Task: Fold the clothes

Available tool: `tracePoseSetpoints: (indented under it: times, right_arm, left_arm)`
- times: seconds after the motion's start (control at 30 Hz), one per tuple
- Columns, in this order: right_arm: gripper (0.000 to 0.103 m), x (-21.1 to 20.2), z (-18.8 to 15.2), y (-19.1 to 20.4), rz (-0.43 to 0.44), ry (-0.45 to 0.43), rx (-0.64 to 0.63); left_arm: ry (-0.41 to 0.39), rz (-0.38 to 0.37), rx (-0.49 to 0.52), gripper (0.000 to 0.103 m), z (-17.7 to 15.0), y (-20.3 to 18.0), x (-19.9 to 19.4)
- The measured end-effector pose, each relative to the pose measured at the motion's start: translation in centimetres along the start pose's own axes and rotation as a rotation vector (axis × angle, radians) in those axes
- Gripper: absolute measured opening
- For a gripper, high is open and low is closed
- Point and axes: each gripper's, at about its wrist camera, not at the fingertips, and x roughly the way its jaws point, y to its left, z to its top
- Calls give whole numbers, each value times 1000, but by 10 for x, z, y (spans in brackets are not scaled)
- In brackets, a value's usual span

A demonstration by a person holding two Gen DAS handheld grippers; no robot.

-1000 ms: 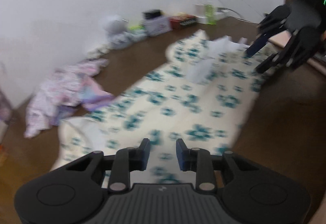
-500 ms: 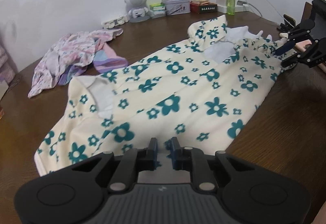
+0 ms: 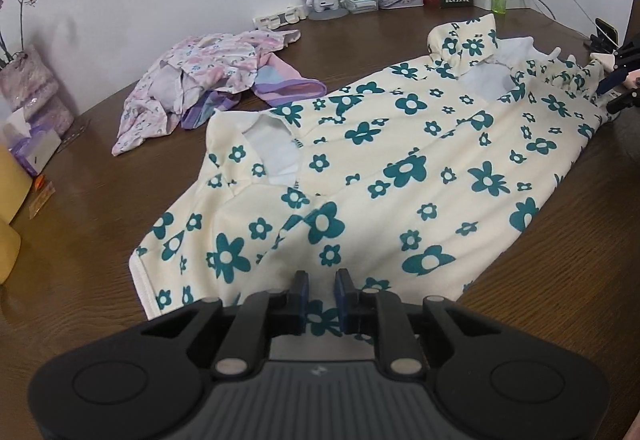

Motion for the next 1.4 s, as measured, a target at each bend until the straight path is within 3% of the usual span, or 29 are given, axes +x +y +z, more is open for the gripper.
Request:
tracePoseSetpoints:
  times: [0.27, 0.4, 0.6, 0.73, 0.9, 1.17, 1.4]
  right_arm:
    - [33, -6, 3, -4, 20, 11, 15]
    - [34, -23, 13, -1, 32, -72, 48]
    - [34, -3, 43, 34, 82, -130, -15]
    - [34, 29, 66, 55, 117, -130, -71]
    - [34, 56, 72, 47, 99, -104, -20]
    - [35, 61, 67, 43, 86, -88, 35]
    - [36, 60, 74, 62, 92, -65, 21]
  left_arm:
    - [-41, -22, -52, 16, -4, 5, -15]
    - [-90, -35, -107, 22, -9, 11, -34]
    - [-71, -12, -138, 22, -26, 20, -42]
    - [-70, -19, -150, 22, -36, 29, -42]
    - [-54, -38, -158, 22, -51, 43, -40]
    - [-65, -62, -160, 21, -65, 52, -34]
    - [-49, -26, -176, 21, -71, 63, -37]
